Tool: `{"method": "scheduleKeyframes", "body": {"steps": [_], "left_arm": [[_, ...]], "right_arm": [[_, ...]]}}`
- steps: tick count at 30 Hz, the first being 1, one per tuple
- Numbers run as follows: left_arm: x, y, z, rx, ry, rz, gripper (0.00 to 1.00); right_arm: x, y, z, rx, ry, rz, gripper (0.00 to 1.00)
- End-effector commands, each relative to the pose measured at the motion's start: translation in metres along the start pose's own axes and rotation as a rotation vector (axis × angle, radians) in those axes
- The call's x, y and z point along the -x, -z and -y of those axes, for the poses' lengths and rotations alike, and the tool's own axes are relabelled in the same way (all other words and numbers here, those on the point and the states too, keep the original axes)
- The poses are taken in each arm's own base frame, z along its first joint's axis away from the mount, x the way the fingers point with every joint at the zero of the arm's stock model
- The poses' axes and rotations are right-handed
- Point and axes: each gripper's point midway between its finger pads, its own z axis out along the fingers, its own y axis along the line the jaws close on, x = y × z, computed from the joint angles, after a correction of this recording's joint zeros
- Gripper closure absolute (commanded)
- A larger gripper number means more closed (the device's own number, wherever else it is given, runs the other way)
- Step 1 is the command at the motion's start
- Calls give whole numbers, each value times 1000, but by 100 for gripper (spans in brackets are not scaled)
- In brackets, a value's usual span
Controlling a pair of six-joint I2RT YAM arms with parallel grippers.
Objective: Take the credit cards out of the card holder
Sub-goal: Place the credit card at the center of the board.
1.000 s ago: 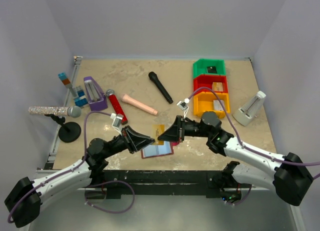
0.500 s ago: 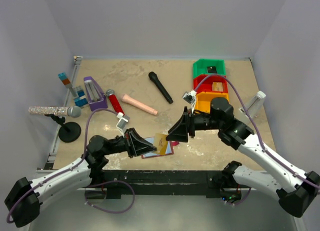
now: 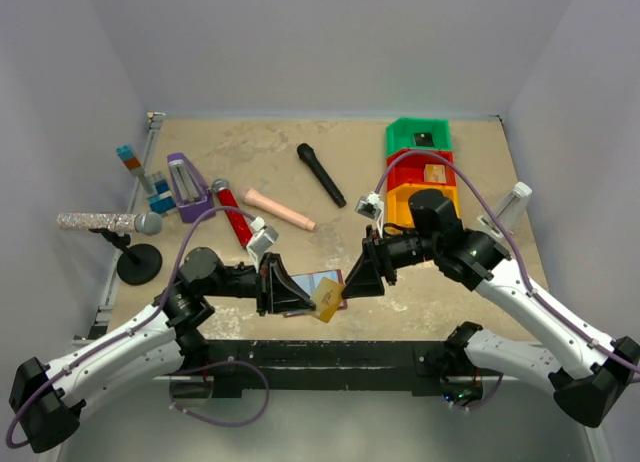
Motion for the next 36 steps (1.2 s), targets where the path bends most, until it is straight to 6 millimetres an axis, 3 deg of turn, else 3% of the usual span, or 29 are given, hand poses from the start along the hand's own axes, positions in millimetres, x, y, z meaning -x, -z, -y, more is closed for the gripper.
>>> {"method": "scheduleKeyframes", "body": {"steps": [1, 12, 20, 28, 32, 33, 36], "left_arm": [[-3, -1, 3, -8, -19, -58, 100], [-3, -3, 0, -6, -17, -72, 100], [-1, -7, -1, -15, -13, -81, 100], [-3, -6, -1, -17, -17, -92, 100], [-5, -6, -2, -14, -15, -93, 100], [-5, -5, -3, -7, -17, -92, 98], [-3, -3, -8, 37, -26, -81, 66]], "right_arm": [[3, 6, -15, 50, 52, -2, 38], [4, -1, -15, 70, 40, -17, 43], [1, -14, -13, 60, 31, -60, 56], [2, -18, -12, 75, 28, -68, 74], [3, -18, -15, 96, 32, -62, 100], [4, -18, -13, 86, 31, -55, 100], [6, -15, -4, 36, 23, -22, 100]]}}
